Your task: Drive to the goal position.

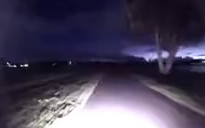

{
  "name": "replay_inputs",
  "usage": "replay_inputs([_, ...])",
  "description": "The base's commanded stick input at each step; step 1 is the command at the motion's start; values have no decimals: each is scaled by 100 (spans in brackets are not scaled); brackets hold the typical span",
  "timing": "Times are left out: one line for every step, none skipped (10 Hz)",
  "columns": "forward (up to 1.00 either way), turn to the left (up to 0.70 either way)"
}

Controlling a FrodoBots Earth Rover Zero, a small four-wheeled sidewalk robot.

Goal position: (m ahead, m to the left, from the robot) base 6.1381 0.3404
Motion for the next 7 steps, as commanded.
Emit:
replay_inputs([67,0])
replay_inputs([67,-8])
replay_inputs([68,-14])
replay_inputs([68,-20])
replay_inputs([68,-27])
replay_inputs([69,-33])
replay_inputs([69,-24])
